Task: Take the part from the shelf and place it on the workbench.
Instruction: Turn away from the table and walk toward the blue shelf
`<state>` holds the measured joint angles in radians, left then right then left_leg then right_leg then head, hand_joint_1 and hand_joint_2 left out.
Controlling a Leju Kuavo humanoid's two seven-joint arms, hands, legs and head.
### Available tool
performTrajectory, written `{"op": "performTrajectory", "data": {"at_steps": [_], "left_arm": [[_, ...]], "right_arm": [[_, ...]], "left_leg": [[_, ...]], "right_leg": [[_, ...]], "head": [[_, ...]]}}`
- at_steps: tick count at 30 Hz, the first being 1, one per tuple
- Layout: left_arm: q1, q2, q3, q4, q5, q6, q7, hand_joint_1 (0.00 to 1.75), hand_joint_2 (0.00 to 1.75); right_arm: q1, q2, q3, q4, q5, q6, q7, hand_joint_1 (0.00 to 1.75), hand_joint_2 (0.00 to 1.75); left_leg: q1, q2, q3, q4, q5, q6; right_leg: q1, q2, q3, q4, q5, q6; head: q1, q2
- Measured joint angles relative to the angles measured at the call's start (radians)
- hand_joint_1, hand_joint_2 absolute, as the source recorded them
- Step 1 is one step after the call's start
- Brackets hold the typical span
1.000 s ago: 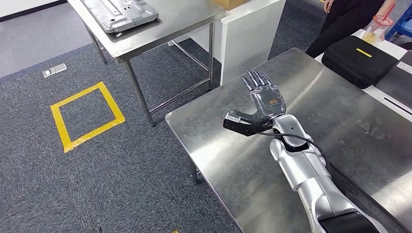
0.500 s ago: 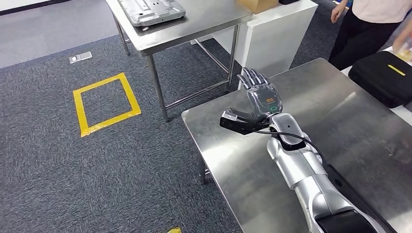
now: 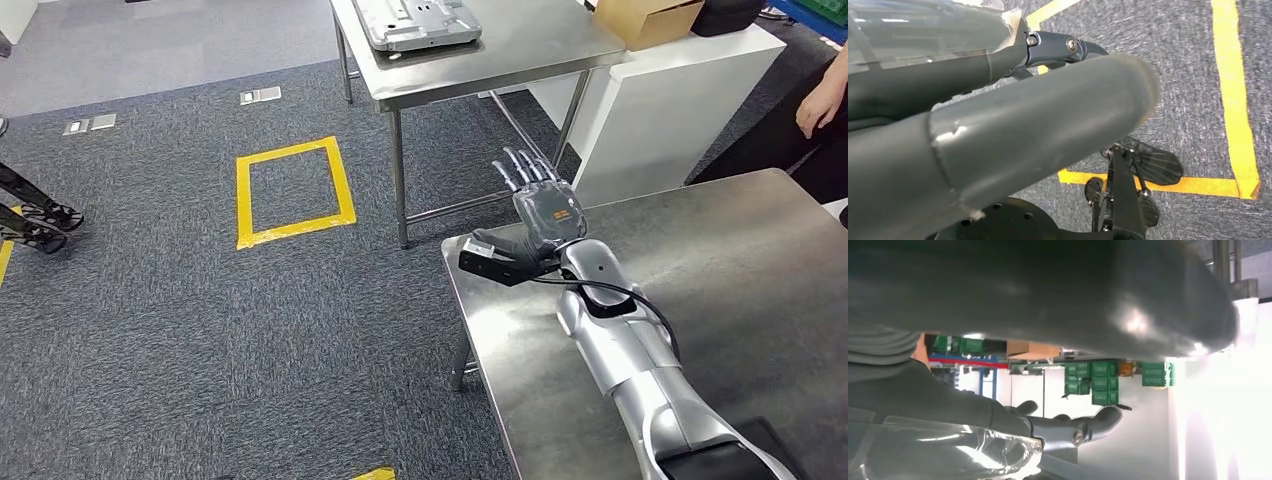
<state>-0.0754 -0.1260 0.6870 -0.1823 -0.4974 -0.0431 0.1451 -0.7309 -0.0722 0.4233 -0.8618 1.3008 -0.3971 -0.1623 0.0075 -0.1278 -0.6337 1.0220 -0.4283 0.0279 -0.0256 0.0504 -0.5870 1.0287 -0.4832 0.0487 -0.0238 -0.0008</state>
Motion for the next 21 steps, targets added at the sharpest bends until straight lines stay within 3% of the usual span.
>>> {"op": "performTrajectory", "data": {"at_steps": [2, 4, 6, 8, 9, 10, 11, 13, 15, 20, 21], "left_arm": [[0.004, 0.000, 0.000, 0.000, 0.000, 0.001, 0.000, 0.00, 0.00], [0.007, 0.000, 0.000, 0.001, -0.002, 0.002, 0.000, 0.00, 0.00], [0.004, 0.000, 0.000, 0.001, -0.005, 0.004, 0.001, 0.00, 0.00], [0.002, 0.000, 0.000, 0.001, -0.009, 0.006, 0.001, 0.00, 0.00], [0.003, -0.001, -0.001, 0.001, -0.011, 0.008, 0.002, 0.00, 0.00], [0.003, 0.000, -0.001, 0.001, -0.014, 0.009, 0.002, 0.00, 0.00], [0.003, 0.000, 0.000, 0.002, -0.017, 0.010, 0.003, 0.00, 0.00], [0.001, 0.002, 0.000, 0.002, -0.022, 0.010, 0.003, 0.00, 0.00], [-0.001, 0.003, -0.001, 0.002, -0.027, 0.010, 0.003, 0.00, 0.00], [-0.001, 0.004, -0.001, 0.002, -0.031, 0.012, 0.004, 0.00, 0.00], [-0.002, 0.004, -0.001, 0.002, -0.034, 0.015, 0.003, 0.00, 0.00]], "right_arm": [[-0.002, 0.003, 0.001, 0.000, 0.000, 0.000, 0.000, 0.00, 0.00], [-0.006, 0.007, 0.002, -0.001, 0.000, 0.000, 0.000, 0.00, 0.00], [-0.008, 0.008, 0.002, -0.002, 0.000, 0.000, 0.000, 0.00, 0.00], [-0.007, 0.008, 0.002, -0.003, 0.001, 0.002, 0.001, 0.00, 0.00], [-0.007, 0.008, 0.003, -0.003, 0.001, 0.003, 0.002, 0.00, 0.00], [-0.007, 0.008, 0.003, -0.003, 0.003, 0.005, 0.003, 0.00, 0.00], [-0.007, 0.009, 0.003, -0.004, 0.005, 0.006, 0.004, 0.00, 0.00], [-0.009, 0.010, 0.004, -0.009, 0.008, 0.009, 0.005, 0.00, 0.00], [-0.012, 0.010, 0.005, -0.014, 0.010, 0.012, 0.006, 0.00, 0.00], [-0.015, 0.013, 0.005, -0.014, 0.011, 0.016, 0.005, 0.00, 0.00], [-0.017, 0.016, 0.006, -0.015, 0.012, 0.017, 0.004, 0.00, 0.00]], "left_leg": [[0.004, -0.009, -0.005, -0.001, 0.002, -0.010], [0.005, 0.032, -0.023, 0.036, -0.022, -0.019], [0.004, 0.091, -0.074, 0.142, -0.077, -0.025], [0.006, 0.113, -0.133, 0.258, -0.122, -0.028], [0.006, 0.116, -0.145, 0.279, -0.123, -0.027], [0.006, 0.120, -0.136, 0.262, -0.106, -0.025], [0.004, 0.130, -0.105, 0.206, -0.075, -0.019], [-0.007, 0.179, -0.032, 0.072, -0.026, -0.005], [-0.018, 0.206, -0.001, 0.012, -0.015, 0.004], [-0.022, 0.187, -0.004, 0.008, -0.013, 0.007], [-0.019, 0.171, -0.001, 0.001, -0.007, 0.013]], "right_leg": [[0.003, -0.019, 0.003, -0.002, 0.004, -0.017], [0.001, -0.037, 0.006, -0.005, 0.007, -0.035], [0.006, -0.057, 0.010, -0.007, 0.005, -0.049], [0.013, -0.082, 0.011, -0.007, 0.002, -0.055], [0.016, -0.095, 0.011, -0.007, 0.001, -0.057], [0.019, -0.107, 0.012, -0.007, 0.000, -0.058], [0.021, -0.118, 0.013, -0.007, -0.002, -0.060], [0.029, -0.140, 0.016, -0.007, -0.006, -0.059], [0.035, -0.156, 0.017, -0.007, -0.010, -0.054], [0.037, -0.173, 0.020, -0.008, -0.013, -0.049], [0.034, -0.147, 0.004, 0.030, -0.032, -0.049]], "head": [[0.000, 0.000], [-0.004, 0.000], [-0.011, 0.000], [-0.013, 0.000], [-0.013, 0.000], [-0.013, 0.000], [-0.013, 0.000], [-0.013, 0.000], [-0.013, 0.000], [-0.013, 0.000], [-0.012, 0.000]]}}
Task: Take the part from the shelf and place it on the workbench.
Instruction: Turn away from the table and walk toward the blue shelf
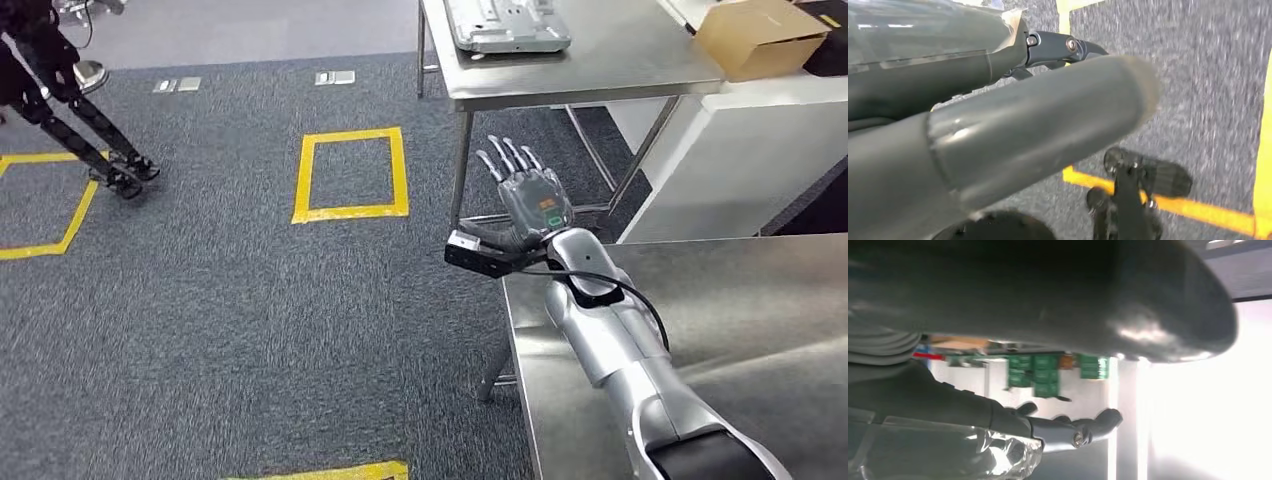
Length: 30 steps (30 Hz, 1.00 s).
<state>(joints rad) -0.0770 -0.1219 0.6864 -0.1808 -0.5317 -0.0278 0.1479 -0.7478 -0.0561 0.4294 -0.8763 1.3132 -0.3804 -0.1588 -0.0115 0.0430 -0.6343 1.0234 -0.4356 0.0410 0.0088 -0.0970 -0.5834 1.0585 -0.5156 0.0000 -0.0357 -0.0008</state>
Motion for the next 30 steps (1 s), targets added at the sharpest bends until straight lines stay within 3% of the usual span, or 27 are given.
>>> {"op": "performTrajectory", "data": {"at_steps": [3, 4, 5, 7, 9, 11, 12, 13, 14, 16, 18, 19, 20, 21, 23, 25, 27, 28, 30], "left_arm": [[-0.002, 0.000, 0.000, 0.000, -0.009, 0.009, -0.003, 0.00, 0.00], [-0.002, -0.001, 0.000, 0.000, -0.010, 0.009, -0.003, 0.00, 0.00], [-0.001, -0.002, 0.000, 0.000, -0.011, 0.009, -0.003, 0.00, 0.00], [-0.001, -0.002, 0.001, 0.000, -0.012, 0.010, -0.002, 0.00, 0.00], [-0.001, -0.001, 0.001, 0.000, -0.013, 0.011, -0.001, 0.00, 0.00], [0.001, -0.001, 0.001, 0.001, -0.013, 0.012, 0.002, 0.00, 0.00], [0.004, -0.001, 0.001, 0.001, -0.013, 0.013, 0.002, 0.00, 0.00], [0.006, -0.001, 0.001, 0.001, -0.013, 0.013, 0.003, 0.00, 0.00], [0.008, -0.002, 0.000, 0.001, -0.013, 0.013, 0.003, 0.00, 0.00], [0.007, -0.004, 0.000, 0.002, -0.013, 0.014, 0.003, 0.00, 0.00], [0.005, -0.005, 0.000, 0.002, -0.013, 0.014, 0.003, 0.00, 0.00], [0.006, -0.005, 0.000, 0.002, -0.013, 0.014, 0.003, 0.00, 0.00], [0.006, -0.005, 0.000, 0.002, -0.014, 0.014, 0.003, 0.00, 0.00], [0.006, -0.005, 0.001, 0.002, -0.015, 0.014, 0.003, 0.00, 0.00], [0.004, -0.004, 0.001, 0.002, -0.020, 0.012, 0.003, 0.00, 0.00], [0.000, -0.005, 0.000, 0.002, -0.025, 0.010, 0.002, 0.00, 0.00], [-0.001, -0.004, 0.000, 0.002, -0.028, 0.010, 0.002, 0.00, 0.00], [-0.001, -0.003, 0.000, 0.002, -0.030, 0.010, 0.002, 0.00, 0.00], [-0.002, -0.002, 0.001, 0.002, -0.032, 0.010, 0.002, 0.00, 0.00]], "right_arm": [[0.002, 0.002, 0.006, 0.004, 0.006, 0.003, -0.002, 0.00, 0.00], [0.004, 0.000, 0.007, 0.005, 0.007, 0.003, -0.002, 0.00, 0.00], [0.004, 0.000, 0.009, 0.006, 0.008, 0.003, -0.002, 0.00, 0.00], [0.002, 0.001, 0.011, 0.007, 0.008, 0.003, -0.001, 0.00, 0.00], [-0.001, 0.004, 0.014, 0.008, 0.009, 0.003, -0.001, 0.00, 0.00], [-0.001, 0.008, 0.017, 0.010, 0.010, 0.003, -0.001, 0.00, 0.00], [-0.003, 0.010, 0.018, 0.011, 0.011, 0.003, -0.001, 0.00, 0.00], [-0.005, 0.013, 0.018, 0.011, 0.011, 0.003, -0.001, 0.00, 0.00], [-0.008, 0.018, 0.018, 0.011, 0.011, 0.003, -0.002, 0.00, 0.00], [-0.011, 0.023, 0.019, 0.012, 0.012, 0.003, -0.002, 0.00, 0.00], [-0.010, 0.023, 0.020, 0.015, 0.012, 0.004, -0.003, 0.00, 0.00], [-0.010, 0.022, 0.021, 0.016, 0.012, 0.004, -0.003, 0.00, 0.00], [-0.010, 0.022, 0.021, 0.017, 0.012, 0.005, -0.002, 0.00, 0.00], [-0.010, 0.023, 0.021, 0.017, 0.012, 0.005, -0.002, 0.00, 0.00], [-0.013, 0.022, 0.022, 0.017, 0.013, 0.008, 0.002, 0.00, 0.00], [-0.016, 0.020, 0.023, 0.017, 0.014, 0.010, 0.007, 0.00, 0.00], [-0.018, 0.022, 0.023, 0.017, 0.016, 0.012, 0.010, 0.00, 0.00], [-0.018, 0.023, 0.023, 0.016, 0.016, 0.013, 0.011, 0.00, 0.00], [-0.018, 0.025, 0.023, 0.015, 0.017, 0.013, 0.011, 0.00, 0.00]], "left_leg": [[0.013, -0.080, 0.010, -0.018, 0.016, 0.016], [0.014, -0.101, 0.010, -0.017, 0.016, 0.015], [0.015, -0.117, 0.010, -0.015, 0.016, 0.013], [0.018, -0.144, 0.007, -0.008, 0.013, 0.003], [0.018, -0.165, -0.001, 0.000, 0.011, -0.012], [0.021, -0.182, -0.009, -0.001, 0.015, -0.024], [0.023, -0.180, -0.012, 0.000, 0.015, -0.029], [0.023, -0.162, -0.018, 0.010, 0.008, -0.032], [0.022, -0.133, -0.031, 0.038, -0.009, -0.036], [0.021, -0.072, -0.083, 0.148, -0.066, -0.042], [0.023, -0.057, -0.142, 0.261, -0.109, -0.045], [0.023, -0.055, -0.152, 0.276, -0.107, -0.045], [0.024, -0.052, -0.143, 0.256, -0.089, -0.044], [0.024, -0.041, -0.113, 0.201, -0.058, -0.044], [0.021, 0.006, -0.044, 0.073, -0.011, -0.042], [0.015, 0.026, -0.017, 0.019, -0.001, -0.036], [0.011, -0.001, -0.016, 0.015, 0.003, -0.023], [0.010, -0.013, -0.014, 0.011, 0.006, -0.017], [0.013, -0.035, -0.009, 0.004, 0.012, -0.002]], "right_leg": [[-0.014, 0.091, -0.108, 0.221, -0.084, 0.010], [-0.019, 0.094, -0.118, 0.232, -0.079, 0.019], [-0.023, 0.097, -0.100, 0.187, -0.054, 0.031], [-0.035, 0.127, -0.042, 0.053, 0.002, 0.052], [-0.041, 0.154, -0.010, -0.017, 0.028, 0.048], [-0.036, 0.144, -0.007, -0.022, 0.031, 0.029], [-0.036, 0.135, -0.006, -0.023, 0.033, 0.022], [-0.036, 0.126, -0.005, -0.025, 0.035, 0.015], [-0.037, 0.117, -0.003, -0.027, 0.036, 0.008], [-0.033, 0.097, -0.001, -0.029, 0.035, -0.002], [-0.029, 0.073, 0.000, -0.029, 0.032, -0.009], [-0.028, 0.061, 0.000, -0.029, 0.031, -0.011], [-0.027, 0.049, 0.000, -0.029, 0.030, -0.012], [-0.027, 0.039, 0.002, -0.028, 0.028, -0.012], [-0.020, 0.019, 0.005, -0.028, 0.022, -0.006], [-0.011, 0.000, 0.011, -0.028, 0.015, 0.004], [-0.006, -0.016, 0.016, -0.029, 0.010, 0.014], [-0.006, -0.009, 0.015, -0.024, 0.005, 0.018], [-0.011, 0.041, -0.015, 0.039, -0.027, 0.020]], "head": [[0.005, 0.000], [0.005, 0.000], [0.005, 0.000], [0.006, 0.000], [0.006, 0.000], [0.005, 0.000], [0.005, 0.000], [0.002, 0.000], [-0.002, 0.000], [-0.010, 0.000], [-0.012, 0.000], [-0.012, 0.000], [-0.013, 0.000], [-0.013, 0.000], [-0.014, 0.000], [-0.011, 0.000], [-0.007, 0.000], [-0.006, 0.000], [-0.004, 0.000]]}}
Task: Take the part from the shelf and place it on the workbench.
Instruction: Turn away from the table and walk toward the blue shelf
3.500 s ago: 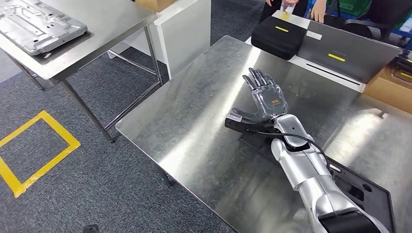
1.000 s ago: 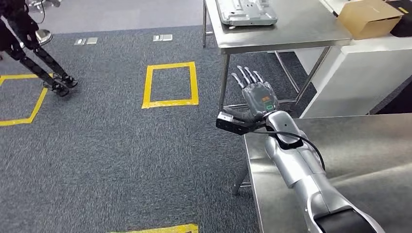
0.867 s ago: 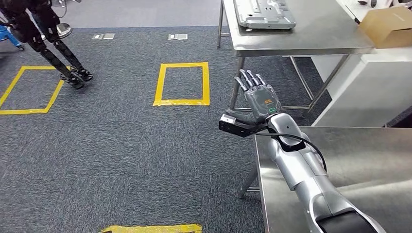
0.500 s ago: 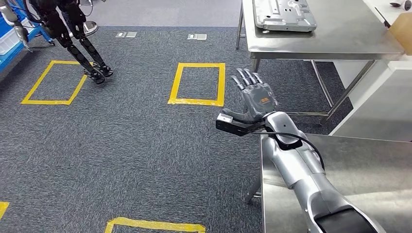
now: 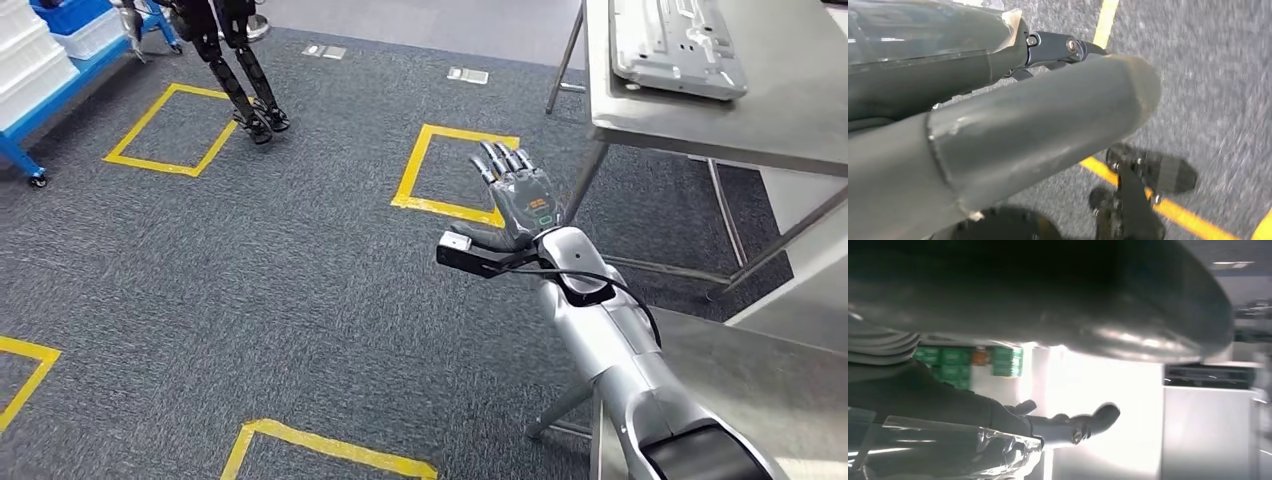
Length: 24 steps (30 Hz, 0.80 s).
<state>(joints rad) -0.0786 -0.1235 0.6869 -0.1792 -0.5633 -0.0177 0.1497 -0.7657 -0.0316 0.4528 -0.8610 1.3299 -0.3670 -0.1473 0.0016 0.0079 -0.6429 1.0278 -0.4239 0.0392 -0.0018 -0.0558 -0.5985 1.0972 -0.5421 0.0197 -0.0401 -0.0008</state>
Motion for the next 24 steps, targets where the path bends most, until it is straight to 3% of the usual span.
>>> {"op": "performTrajectory", "data": {"at_steps": [1, 3, 4, 5, 6, 8, 10, 13, 15, 17, 19, 20, 21, 22, 24], "left_arm": [[-0.001, 0.001, 0.000, 0.000, 0.000, 0.000, 0.000, 0.00, 0.00], [-0.004, 0.003, 0.000, 0.000, -0.001, 0.000, 0.000, 0.00, 0.00], [-0.003, 0.003, 0.000, 0.000, -0.001, 0.000, 0.000, 0.00, 0.00], [-0.002, 0.003, 0.000, 0.000, -0.001, 0.000, 0.000, 0.00, 0.00], [-0.001, 0.003, 0.000, 0.000, -0.001, 0.000, 0.000, 0.00, 0.00], [-0.001, 0.003, 0.000, 0.000, 0.000, 0.000, 0.000, 0.00, 0.00], [-0.001, 0.003, 0.000, 0.000, 0.000, 0.000, 0.000, 0.00, 0.00], [0.005, 0.004, 0.000, 0.000, -0.001, 0.000, 0.000, 0.00, 0.00], [0.008, 0.005, 0.000, 0.000, -0.002, 0.000, 0.000, 0.00, 0.00], [0.008, 0.004, 0.000, 0.001, -0.004, 0.000, -0.001, 0.00, 0.00], [0.006, 0.004, 0.000, 0.001, -0.006, 0.001, -0.002, 0.00, 0.00], [0.006, 0.004, 0.000, 0.001, -0.007, 0.002, -0.002, 0.00, 0.00], [0.007, 0.005, 0.000, 0.001, -0.008, 0.003, -0.002, 0.00, 0.00], [0.007, 0.006, 0.000, 0.001, -0.010, 0.004, -0.002, 0.00, 0.00], [0.005, 0.004, 0.000, 0.001, -0.012, 0.007, -0.002, 0.00, 0.00]], "right_arm": [[0.001, -0.002, 0.000, 0.000, 0.000, 0.000, 0.000, 0.00, 0.00], [0.008, -0.005, 0.000, 0.001, 0.000, 0.002, 0.000, 0.00, 0.00], [0.011, -0.008, 0.000, 0.001, 0.000, 0.003, 0.000, 0.00, 0.00], [0.013, -0.008, 0.000, 0.001, 0.000, 0.004, 0.000, 0.00, 0.00], [0.013, -0.009, 0.000, 0.001, 0.000, 0.005, 0.000, 0.00, 0.00], [0.011, -0.009, 0.000, 0.001, 0.000, 0.005, 0.000, 0.00, 0.00], [0.010, -0.008, 0.000, 0.001, 0.001, 0.005, 0.000, 0.00, 0.00], [0.008, -0.002, 0.001, 0.001, 0.001, 0.005, 0.000, 0.00, 0.00], [0.004, 0.003, 0.001, 0.001, 0.003, 0.005, 0.001, 0.00, 0.00], [0.001, 0.006, 0.001, 0.001, 0.006, 0.006, 0.002, 0.00, 0.00], [0.001, 0.006, 0.001, 0.002, 0.008, 0.008, 0.003, 0.00, 0.00], [0.002, 0.008, 0.001, 0.002, 0.009, 0.008, 0.003, 0.00, 0.00], [0.003, 0.009, 0.001, 0.003, 0.011, 0.008, 0.003, 0.00, 0.00], [0.003, 0.011, 0.001, 0.003, 0.012, 0.008, 0.004, 0.00, 0.00], [0.004, 0.012, 0.000, 0.005, 0.015, 0.008, 0.006, 0.00, 0.00]], "left_leg": [[0.000, -0.012, 0.000, -0.001, 0.001, 0.005], [-0.001, -0.041, 0.000, -0.001, 0.001, 0.012], [-0.001, -0.057, 0.000, 0.000, 0.001, 0.013], [-0.002, -0.073, 0.000, 0.000, 0.001, 0.013], [-0.002, -0.087, 0.001, 0.001, 0.001, 0.012], [-0.003, -0.112, 0.003, 0.002, 0.000, 0.010], [-0.003, -0.132, 0.001, 0.004, 0.001, 0.003], [0.000, -0.148, -0.004, -0.001, 0.004, -0.015], [-0.004, -0.098, -0.019, 0.033, -0.020, -0.026], [-0.002, -0.038, -0.066, 0.136, -0.077, -0.036], [0.010, -0.027, -0.127, 0.253, -0.120, -0.046], [0.017, -0.025, -0.142, 0.276, -0.120, -0.053], [0.025, -0.020, -0.136, 0.259, -0.102, -0.060], [0.032, -0.007, -0.109, 0.203, -0.070, -0.068], [0.041, 0.053, -0.038, 0.069, -0.015, -0.082]], "right_leg": [[-0.004, 0.027, -0.030, 0.062, -0.026, -0.004], [-0.004, 0.049, -0.105, 0.201, -0.073, -0.006], [-0.004, 0.052, -0.129, 0.239, -0.080, -0.002], [-0.003, 0.054, -0.134, 0.235, -0.069, 0.004], [-0.003, 0.058, -0.117, 0.189, -0.043, 0.011], [-0.006, 0.086, -0.051, 0.040, 0.024, 0.020], [-0.007, 0.110, -0.006, -0.051, 0.062, 0.011], [-0.004, 0.092, 0.007, -0.070, 0.073, -0.014], [-0.012, 0.073, 0.015, -0.083, 0.078, -0.032], [-0.014, 0.053, 0.021, -0.088, 0.078, -0.043], [-0.015, 0.032, 0.021, -0.088, 0.076, -0.046], [-0.016, 0.020, 0.021, -0.088, 0.075, -0.045], [-0.018, 0.008, 0.022, -0.088, 0.073, -0.043], [-0.020, -0.004, 0.023, -0.086, 0.070, -0.039], [-0.015, -0.025, 0.025, -0.080, 0.060, -0.024]], "head": [[0.001, 0.000], [0.003, 0.000], [0.003, 0.000], [0.003, 0.000], [0.003, 0.000], [0.003, 0.000], [0.003, 0.000], [0.003, 0.000], [0.000, 0.000], [-0.004, 0.000], [-0.005, 0.000], [-0.005, 0.000], [-0.005, 0.000], [-0.005, 0.000], [-0.007, 0.000]]}}
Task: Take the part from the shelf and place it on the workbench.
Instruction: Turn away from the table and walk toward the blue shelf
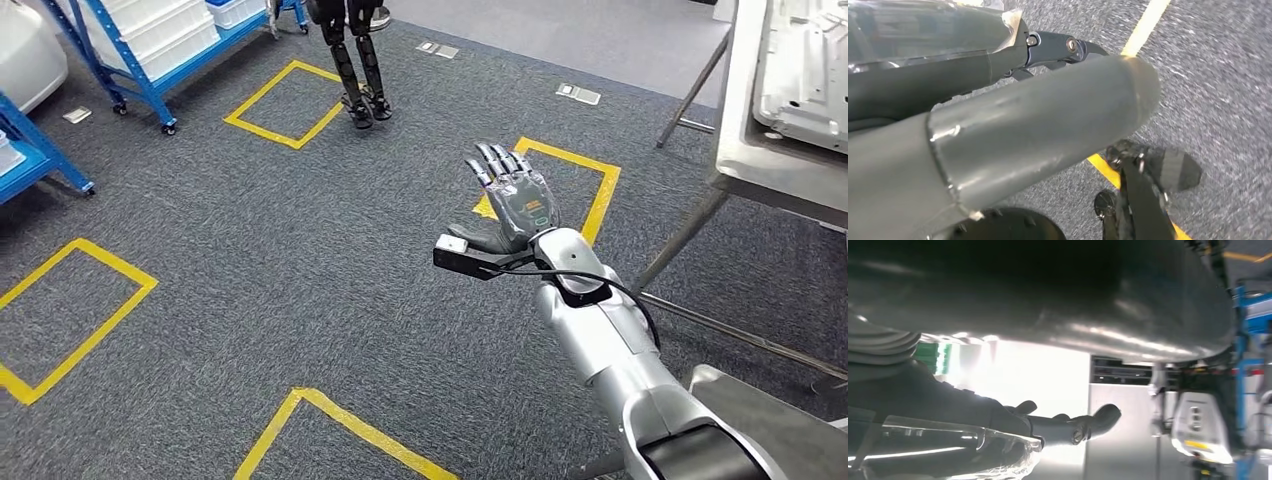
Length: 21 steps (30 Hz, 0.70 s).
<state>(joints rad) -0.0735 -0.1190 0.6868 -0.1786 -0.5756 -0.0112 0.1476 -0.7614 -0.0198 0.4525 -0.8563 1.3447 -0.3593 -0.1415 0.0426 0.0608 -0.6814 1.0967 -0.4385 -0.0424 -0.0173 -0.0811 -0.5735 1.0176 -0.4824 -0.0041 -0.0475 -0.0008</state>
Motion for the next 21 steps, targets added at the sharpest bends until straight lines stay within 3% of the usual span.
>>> {"op": "performTrajectory", "data": {"at_steps": [2, 4, 5, 7, 9, 11, 12, 13, 15, 17, 18, 20, 21], "left_arm": [[-0.002, -0.002, 0.000, 0.000, -0.002, 0.001, 0.000, 0.00, 0.00], [-0.003, -0.002, 0.000, 0.000, -0.006, 0.002, 0.000, 0.00, 0.00], [-0.003, -0.002, 0.000, 0.000, -0.009, 0.002, 0.000, 0.00, 0.00], [-0.004, 0.000, 0.000, 0.000, -0.017, 0.002, -0.001, 0.00, 0.00], [-0.007, 0.004, 0.001, 0.000, -0.023, 0.002, -0.002, 0.00, 0.00], [-0.010, 0.007, 0.001, 0.000, -0.028, 0.002, -0.003, 0.00, 0.00], [-0.009, 0.008, 0.001, 0.000, -0.030, 0.001, -0.003, 0.00, 0.00], [-0.009, 0.009, 0.001, 0.000, -0.031, 0.001, -0.004, 0.00, 0.00], [-0.009, 0.010, 0.001, 0.000, -0.033, 0.000, -0.004, 0.00, 0.00], [-0.009, 0.012, 0.001, 0.000, -0.033, -0.001, -0.006, 0.00, 0.00], [-0.008, 0.013, 0.001, 0.000, -0.033, -0.001, -0.006, 0.00, 0.00], [-0.005, 0.015, 0.001, 0.000, -0.033, -0.001, -0.006, 0.00, 0.00], [-0.004, 0.015, 0.000, 0.000, -0.034, -0.001, -0.006, 0.00, 0.00]], "right_arm": [[0.001, -0.001, -0.002, 0.001, -0.001, -0.002, 0.001, 0.00, 0.00], [0.002, 0.000, -0.004, 0.003, -0.004, -0.004, 0.001, 0.00, 0.00], [0.003, 0.002, -0.005, 0.004, -0.005, -0.007, 0.000, 0.00, 0.00], [0.011, 0.002, -0.009, 0.007, -0.005, -0.016, -0.001, 0.00, 0.00], [0.031, -0.004, -0.013, 0.013, -0.004, -0.029, 0.002, 0.00, 0.00], [0.062, -0.011, -0.019, 0.022, 0.002, -0.037, 0.010, 0.00, 0.00], [0.076, -0.014, -0.022, 0.027, 0.008, -0.039, 0.015, 0.00, 0.00], [0.087, -0.015, -0.024, 0.031, 0.014, -0.040, 0.019, 0.00, 0.00], [0.099, -0.016, -0.029, 0.039, 0.024, -0.041, 0.025, 0.00, 0.00], [0.104, -0.016, -0.032, 0.045, 0.028, -0.043, 0.027, 0.00, 0.00], [0.107, -0.016, -0.032, 0.047, 0.029, -0.043, 0.028, 0.00, 0.00], [0.111, -0.014, -0.033, 0.051, 0.030, -0.044, 0.028, 0.00, 0.00], [0.111, -0.012, -0.033, 0.052, 0.030, -0.044, 0.029, 0.00, 0.00]], "left_leg": [[-0.003, 0.029, 0.031, -0.057, 0.014, 0.006], [-0.014, 0.003, 0.029, -0.058, 0.012, 0.027], [-0.017, -0.010, 0.032, -0.062, 0.014, 0.038], [-0.017, -0.036, 0.038, -0.071, 0.018, 0.058], [-0.017, -0.065, 0.041, -0.074, 0.019, 0.071], [-0.020, -0.101, 0.042, -0.074, 0.018, 0.076], [-0.022, -0.118, 0.042, -0.074, 0.018, 0.076], [-0.024, -0.135, 0.042, -0.073, 0.017, 0.076], [-0.026, -0.162, 0.042, -0.073, 0.017, 0.075], [-0.028, -0.182, 0.040, -0.072, 0.017, 0.069], [-0.028, -0.191, 0.039, -0.073, 0.018, 0.065], [-0.029, -0.209, 0.036, -0.076, 0.020, 0.054], [-0.030, -0.205, 0.034, -0.073, 0.017, 0.050]], "right_leg": [[0.011, -0.021, 0.007, 0.004, -0.010, 0.017], [0.015, -0.045, 0.018, -0.002, -0.015, 0.033], [0.013, -0.045, 0.020, -0.002, -0.019, 0.040], [0.003, -0.002, 0.003, 0.041, -0.046, 0.044], [-0.002, 0.057, -0.057, 0.163, -0.097, 0.038], [-0.001, 0.075, -0.125, 0.276, -0.127, 0.038], [0.000, 0.079, -0.139, 0.285, -0.121, 0.043], [0.001, 0.082, -0.135, 0.256, -0.099, 0.050], [-0.001, 0.113, -0.084, 0.119, -0.032, 0.058], [0.001, 0.150, -0.041, 0.023, 0.012, 0.050], [0.002, 0.156, -0.034, 0.012, 0.018, 0.042], [0.002, 0.139, -0.030, 0.010, 0.022, 0.027], [-0.001, 0.129, -0.027, 0.008, 0.023, 0.021]], "head": [[0.005, 0.000], [0.013, 0.000], [0.014, 0.000], [0.017, 0.000], [0.022, 0.000], [0.024, 0.000], [0.025, 0.000], [0.025, 0.000], [0.024, 0.000], [0.024, 0.000], [0.023, 0.000], [0.023, 0.000], [0.023, 0.000]]}}
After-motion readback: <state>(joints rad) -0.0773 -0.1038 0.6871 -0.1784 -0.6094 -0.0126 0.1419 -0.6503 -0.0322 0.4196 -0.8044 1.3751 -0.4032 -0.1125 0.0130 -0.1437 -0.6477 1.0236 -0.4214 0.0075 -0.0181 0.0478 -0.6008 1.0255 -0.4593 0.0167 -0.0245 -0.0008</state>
